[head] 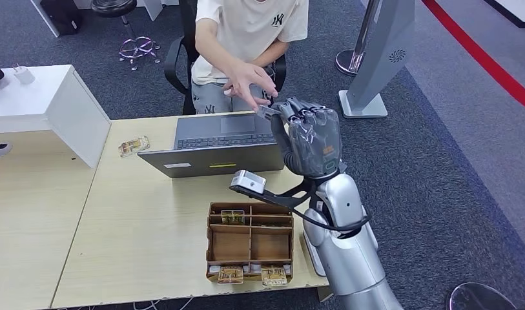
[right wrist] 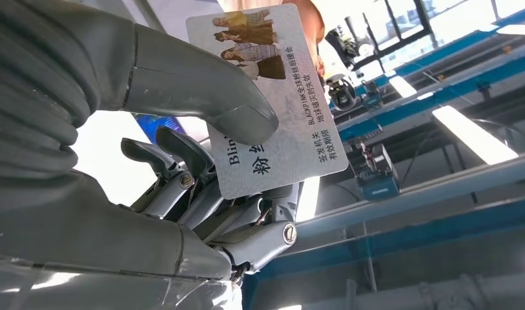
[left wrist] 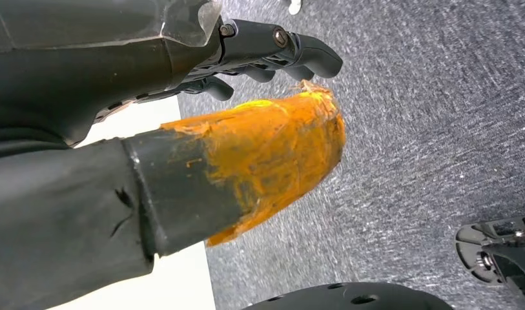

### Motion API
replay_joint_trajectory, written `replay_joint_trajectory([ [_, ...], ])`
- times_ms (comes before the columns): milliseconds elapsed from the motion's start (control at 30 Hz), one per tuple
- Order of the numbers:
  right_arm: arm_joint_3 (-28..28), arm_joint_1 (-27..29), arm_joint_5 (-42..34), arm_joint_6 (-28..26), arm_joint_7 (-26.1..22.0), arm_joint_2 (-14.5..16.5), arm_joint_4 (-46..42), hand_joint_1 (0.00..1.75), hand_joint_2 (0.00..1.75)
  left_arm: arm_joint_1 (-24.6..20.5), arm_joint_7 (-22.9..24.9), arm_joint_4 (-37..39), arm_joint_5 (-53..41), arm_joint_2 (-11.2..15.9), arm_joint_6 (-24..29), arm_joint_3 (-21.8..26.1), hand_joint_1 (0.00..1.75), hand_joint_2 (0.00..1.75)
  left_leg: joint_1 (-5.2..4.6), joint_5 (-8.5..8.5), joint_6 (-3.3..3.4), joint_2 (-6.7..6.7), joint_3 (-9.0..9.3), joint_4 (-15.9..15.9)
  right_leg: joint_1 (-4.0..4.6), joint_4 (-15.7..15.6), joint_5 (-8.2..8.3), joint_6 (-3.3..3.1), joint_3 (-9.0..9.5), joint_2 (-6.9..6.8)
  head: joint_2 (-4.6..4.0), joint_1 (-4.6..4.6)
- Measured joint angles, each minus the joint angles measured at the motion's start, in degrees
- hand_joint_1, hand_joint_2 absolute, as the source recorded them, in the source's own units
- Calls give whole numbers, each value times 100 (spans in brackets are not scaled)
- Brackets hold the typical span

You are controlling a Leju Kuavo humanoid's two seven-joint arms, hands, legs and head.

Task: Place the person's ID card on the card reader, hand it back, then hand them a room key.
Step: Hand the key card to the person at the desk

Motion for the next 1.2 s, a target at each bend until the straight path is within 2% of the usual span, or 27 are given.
replay_joint_trajectory([
  [233,260,-829,449,-1,704,4,1035,175,175,-3,1,0,-150,22,-80,-182,0,0,0,0,0,-1,0,1,0,0,0,0,-2,-1,1,1],
  [400,354,-1165,674,-4,1019,2,1530,175,175,-2,18,0,-203,29,-125,-255,0,0,0,0,0,-2,0,1,0,0,0,0,-2,-1,1,1],
  [533,398,-1261,755,-6,1191,2,1788,0,175,-2,26,0,-209,29,-138,-281,0,0,0,0,0,-2,-1,1,0,0,0,0,-3,-1,1,1],
  [733,494,-1284,851,-7,1374,-22,2014,0,175,-1,43,0,-194,32,-134,-282,0,0,0,0,0,-1,-1,1,0,0,0,0,-6,0,1,1],
  [900,574,-987,714,-13,1284,-54,1625,0,175,1,49,0,-130,30,-121,-280,0,0,0,-1,0,-2,-2,1,0,0,-1,0,-7,0,1,1],
  [967,555,-759,484,-16,1000,-37,1275,0,175,2,51,0,-97,29,-104,-280,0,0,0,-1,0,-4,-3,1,0,0,-2,0,-7,-2,1,2],
  [1133,128,206,-512,-18,-484,366,37,0,175,14,68,0,21,26,-16,-261,0,0,1,-7,-3,-11,-6,0,1,-1,-8,-5,-10,-6,1,0],
  [1200,-31,452,-679,-18,-686,511,-303,0,175,13,73,0,44,22,-6,-247,0,0,1,-7,-3,-10,-6,-1,1,-1,-10,-6,-11,-6,0,0],
])
